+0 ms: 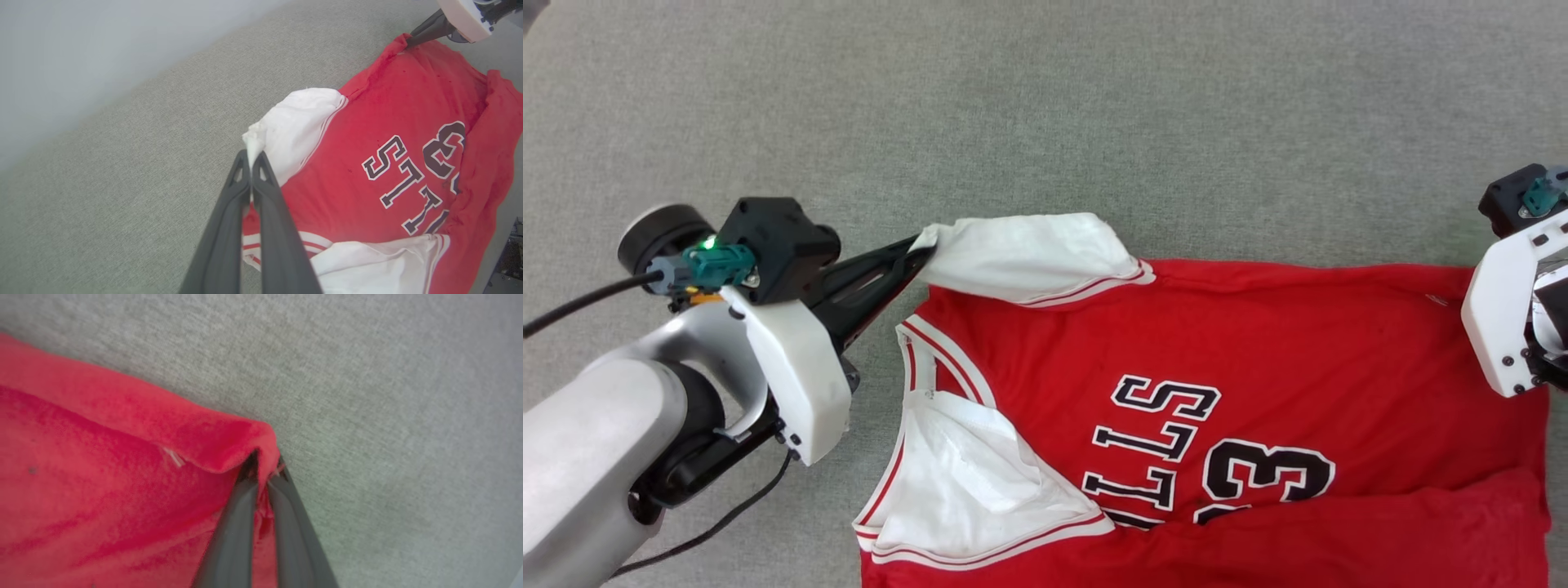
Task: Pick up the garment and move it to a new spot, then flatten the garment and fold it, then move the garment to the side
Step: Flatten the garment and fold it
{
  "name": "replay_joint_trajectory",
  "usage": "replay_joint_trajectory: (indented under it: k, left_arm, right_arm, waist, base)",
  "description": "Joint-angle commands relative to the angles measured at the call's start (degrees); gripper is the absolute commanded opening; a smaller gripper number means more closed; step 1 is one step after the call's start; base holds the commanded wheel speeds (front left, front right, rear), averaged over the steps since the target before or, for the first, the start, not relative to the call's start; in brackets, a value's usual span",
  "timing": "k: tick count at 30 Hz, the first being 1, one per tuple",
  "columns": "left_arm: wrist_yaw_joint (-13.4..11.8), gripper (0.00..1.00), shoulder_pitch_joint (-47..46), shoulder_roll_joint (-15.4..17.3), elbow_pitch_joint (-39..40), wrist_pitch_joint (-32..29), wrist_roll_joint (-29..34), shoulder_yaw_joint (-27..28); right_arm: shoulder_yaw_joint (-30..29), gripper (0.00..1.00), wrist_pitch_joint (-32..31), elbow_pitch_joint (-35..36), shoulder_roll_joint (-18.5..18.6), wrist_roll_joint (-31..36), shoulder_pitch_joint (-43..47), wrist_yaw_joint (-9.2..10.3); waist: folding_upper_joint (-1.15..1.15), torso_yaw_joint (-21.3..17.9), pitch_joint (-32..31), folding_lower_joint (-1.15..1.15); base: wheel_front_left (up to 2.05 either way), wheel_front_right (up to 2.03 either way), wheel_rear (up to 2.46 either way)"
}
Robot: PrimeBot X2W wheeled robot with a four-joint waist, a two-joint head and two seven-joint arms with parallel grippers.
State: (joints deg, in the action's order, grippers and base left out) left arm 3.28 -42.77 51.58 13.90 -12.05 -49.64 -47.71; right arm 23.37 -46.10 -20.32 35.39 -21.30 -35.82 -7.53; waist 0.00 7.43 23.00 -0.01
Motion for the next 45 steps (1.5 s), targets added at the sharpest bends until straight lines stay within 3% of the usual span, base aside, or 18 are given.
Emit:
replay_joint_trajectory:
  k: [1, 13, 26, 31, 45]
  left_arm:
    - [-0.3, 0.00, 0.8, -0.1, -0.5, 0.5, -0.1, 0.0]
    - [-3.6, 0.00, 8.8, 2.7, -2.6, 5.3, -3.1, 0.8]
    - [-10.6, 0.00, 23.9, 8.5, 3.3, 8.8, -8.1, -0.9]
    - [-11.5, 0.00, 29.4, 9.7, 4.0, 9.2, -9.8, -3.2]
    - [-8.8, 0.00, 30.1, 2.0, -6.2, 7.9, -5.0, -10.1]
  right_arm:
    - [0.7, 0.00, 0.2, -2.8, -0.6, 0.1, 2.4, 0.08]
    - [-3.7, 0.00, 9.6, -1.0, -2.3, -3.0, 3.5, 0.08]
    - [-12.5, 0.00, 14.2, 12.3, -3.4, -3.4, 24.9, 0.07]
    - [-13.6, 0.00, 13.5, 16.1, -4.0, -2.7, 31.6, 0.07]
    - [-7.9, 0.00, 12.1, 16.4, -0.3, 0.1, 35.7, 0.07]
  waist:
    - [0.00, -0.5, -0.8, 0.01]
    - [0.00, -3.6, -10.4, 0.01]
    - [0.00, -4.1, -16.7, 0.01]
    - [0.00, -4.3, -16.9, 0.01]
    - [0.00, -3.7, -14.6, 0.01]
  base:
    - [0.00, 0.00, 0.00]
    - [0.00, 0.00, 0.00]
    - [0.00, 0.00, 0.00]
    - [0.00, 0.00, 0.00]
    - [0.00, 0.00, 0.00]
